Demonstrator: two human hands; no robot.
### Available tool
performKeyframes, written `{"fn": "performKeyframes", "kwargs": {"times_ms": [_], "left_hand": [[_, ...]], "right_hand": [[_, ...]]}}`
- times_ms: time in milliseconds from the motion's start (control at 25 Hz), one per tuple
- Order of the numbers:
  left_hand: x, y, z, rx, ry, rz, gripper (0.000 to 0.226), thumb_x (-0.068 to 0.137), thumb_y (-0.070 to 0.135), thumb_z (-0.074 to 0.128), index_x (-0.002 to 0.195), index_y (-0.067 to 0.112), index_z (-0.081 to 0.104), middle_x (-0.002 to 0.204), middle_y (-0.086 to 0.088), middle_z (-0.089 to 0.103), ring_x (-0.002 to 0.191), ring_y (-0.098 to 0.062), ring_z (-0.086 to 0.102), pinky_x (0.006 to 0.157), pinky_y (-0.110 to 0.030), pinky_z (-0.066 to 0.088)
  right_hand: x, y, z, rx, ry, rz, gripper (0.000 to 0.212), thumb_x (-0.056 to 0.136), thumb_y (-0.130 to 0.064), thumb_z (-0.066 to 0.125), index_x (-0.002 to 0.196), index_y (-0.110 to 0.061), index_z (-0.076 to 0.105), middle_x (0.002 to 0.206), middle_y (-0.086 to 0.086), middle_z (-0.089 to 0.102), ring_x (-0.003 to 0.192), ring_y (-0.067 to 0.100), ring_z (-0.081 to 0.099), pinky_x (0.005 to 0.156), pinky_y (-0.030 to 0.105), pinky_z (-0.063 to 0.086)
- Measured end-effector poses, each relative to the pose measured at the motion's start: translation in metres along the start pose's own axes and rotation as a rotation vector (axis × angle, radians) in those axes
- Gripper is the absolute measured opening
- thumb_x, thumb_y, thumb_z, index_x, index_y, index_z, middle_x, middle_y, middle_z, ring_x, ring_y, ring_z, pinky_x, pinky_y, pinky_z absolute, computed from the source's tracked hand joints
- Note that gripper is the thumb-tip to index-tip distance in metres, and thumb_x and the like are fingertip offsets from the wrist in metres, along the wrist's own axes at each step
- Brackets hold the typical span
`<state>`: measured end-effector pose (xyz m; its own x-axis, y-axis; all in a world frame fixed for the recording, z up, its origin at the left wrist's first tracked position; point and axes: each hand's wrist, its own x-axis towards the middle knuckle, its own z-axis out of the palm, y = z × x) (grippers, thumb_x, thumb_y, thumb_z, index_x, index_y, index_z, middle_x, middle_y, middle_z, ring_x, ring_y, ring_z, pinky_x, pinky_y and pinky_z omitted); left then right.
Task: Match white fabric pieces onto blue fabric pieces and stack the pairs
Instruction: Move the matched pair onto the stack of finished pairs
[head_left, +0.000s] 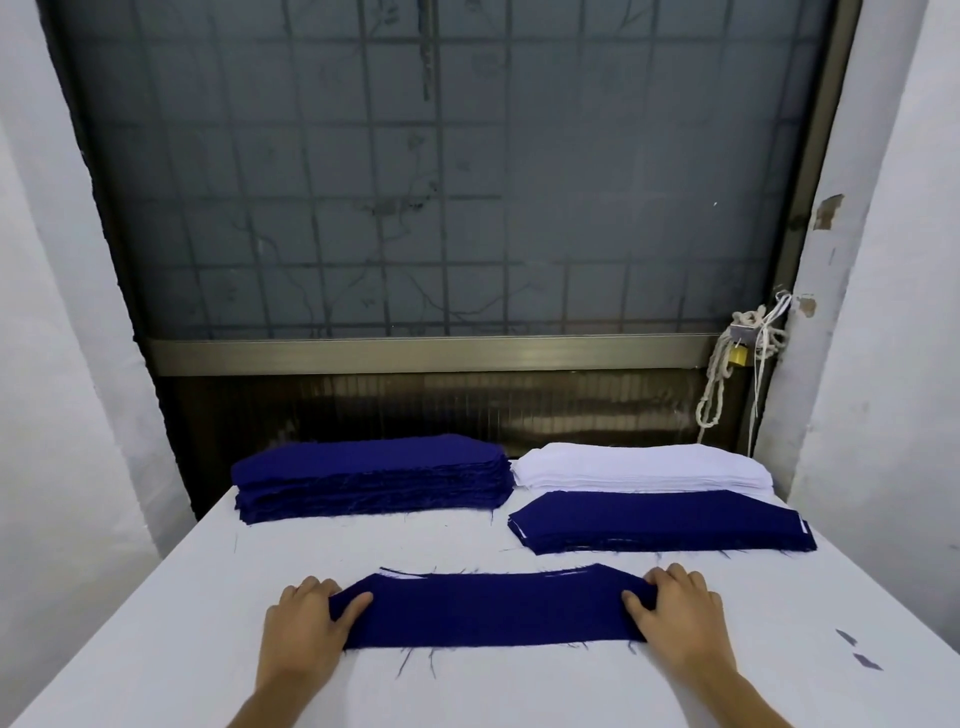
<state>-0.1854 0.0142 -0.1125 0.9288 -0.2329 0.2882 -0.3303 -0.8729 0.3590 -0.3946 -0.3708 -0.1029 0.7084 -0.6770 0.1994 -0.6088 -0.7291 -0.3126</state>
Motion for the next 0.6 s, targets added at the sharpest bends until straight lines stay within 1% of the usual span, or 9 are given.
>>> {"fn": "performKeyframes", "kwargs": {"times_ms": [120, 200, 280, 320, 360, 400, 440, 520, 600], "left_hand": [[-0.001, 0.0, -0.003, -0.06, -0.025, 0.037, 0.033, 0.098, 0.055, 0.051, 0.074, 0.032, 0.05, 0.075, 0.01, 0.054, 0.077, -0.012, 0.052, 0.074, -0.033, 0.045], [-0.001, -0.001, -0.004, -0.133, -0.041, 0.033, 0.031, 0.102, 0.045, 0.05, 0.074, 0.033, 0.05, 0.071, 0.009, 0.059, 0.072, -0.011, 0.057, 0.072, -0.034, 0.048], [0.0, 0.004, -0.007, -0.23, -0.056, -0.038, 0.033, 0.105, 0.04, 0.046, 0.074, 0.031, 0.054, 0.067, 0.007, 0.063, 0.067, -0.013, 0.061, 0.067, -0.033, 0.049], [0.002, 0.01, -0.008, -0.295, -0.071, -0.082, 0.034, 0.106, 0.04, 0.045, 0.077, 0.028, 0.057, 0.067, 0.005, 0.065, 0.067, -0.015, 0.062, 0.066, -0.034, 0.05], [0.006, 0.02, -0.01, -0.357, -0.081, -0.112, 0.035, 0.106, 0.04, 0.043, 0.079, 0.025, 0.059, 0.069, 0.004, 0.066, 0.068, -0.017, 0.063, 0.067, -0.036, 0.051], [0.013, 0.032, -0.011, -0.403, -0.081, -0.122, 0.035, 0.106, 0.04, 0.042, 0.081, 0.023, 0.059, 0.071, 0.002, 0.067, 0.069, -0.019, 0.064, 0.069, -0.038, 0.052], [0.021, 0.047, -0.012, -0.434, -0.075, -0.117, 0.035, 0.107, 0.04, 0.041, 0.083, 0.022, 0.059, 0.074, 0.002, 0.068, 0.071, -0.02, 0.064, 0.07, -0.04, 0.053], [0.039, 0.079, -0.016, -0.49, -0.07, -0.078, 0.033, 0.107, 0.039, 0.04, 0.086, 0.022, 0.059, 0.078, 0.001, 0.068, 0.073, -0.018, 0.065, 0.071, -0.041, 0.055], [0.057, 0.115, -0.019, -0.512, -0.069, -0.015, 0.032, 0.107, 0.037, 0.042, 0.087, 0.021, 0.059, 0.079, 0.001, 0.068, 0.073, -0.016, 0.065, 0.069, -0.04, 0.056]], "right_hand": [[-0.001, 0.001, -0.001, 0.101, -0.005, -0.043, 0.011, 0.093, -0.04, 0.053, 0.099, -0.033, 0.057, 0.093, -0.016, 0.053, 0.092, 0.008, 0.046, 0.086, 0.03, 0.038], [-0.003, 0.004, -0.004, 0.264, -0.003, -0.017, 0.003, 0.092, -0.034, 0.057, 0.091, -0.032, 0.059, 0.088, -0.013, 0.061, 0.086, 0.01, 0.055, 0.08, 0.031, 0.046], [-0.001, 0.007, -0.006, 0.43, -0.014, 0.024, 0.007, 0.093, -0.031, 0.061, 0.087, -0.031, 0.062, 0.081, -0.01, 0.068, 0.079, 0.009, 0.063, 0.071, 0.031, 0.052], [0.0, 0.008, -0.007, 0.51, -0.003, 0.039, 0.008, 0.094, -0.03, 0.063, 0.087, -0.03, 0.064, 0.081, -0.01, 0.07, 0.079, 0.01, 0.065, 0.071, 0.032, 0.053], [0.004, 0.01, -0.008, 0.588, 0.027, 0.062, 0.005, 0.095, -0.029, 0.066, 0.09, -0.028, 0.067, 0.085, -0.01, 0.072, 0.084, 0.012, 0.067, 0.075, 0.033, 0.053], [0.009, 0.012, -0.011, 0.657, 0.063, 0.096, 0.005, 0.095, -0.027, 0.067, 0.097, -0.023, 0.07, 0.093, -0.008, 0.073, 0.092, 0.016, 0.067, 0.08, 0.035, 0.052], [0.016, 0.017, -0.015, 0.691, 0.104, 0.133, 0.015, 0.094, -0.026, 0.068, 0.105, -0.016, 0.07, 0.101, -0.003, 0.072, 0.098, 0.02, 0.065, 0.085, 0.035, 0.051], [0.035, 0.031, -0.027, 0.685, 0.162, 0.183, 0.026, 0.095, -0.025, 0.068, 0.115, -0.008, 0.068, 0.108, 0.004, 0.069, 0.103, 0.025, 0.063, 0.088, 0.037, 0.05], [0.058, 0.05, -0.044, 0.681, 0.169, 0.217, 0.028, 0.096, -0.023, 0.066, 0.119, -0.006, 0.066, 0.11, 0.007, 0.07, 0.105, 0.028, 0.064, 0.09, 0.04, 0.052]]}}
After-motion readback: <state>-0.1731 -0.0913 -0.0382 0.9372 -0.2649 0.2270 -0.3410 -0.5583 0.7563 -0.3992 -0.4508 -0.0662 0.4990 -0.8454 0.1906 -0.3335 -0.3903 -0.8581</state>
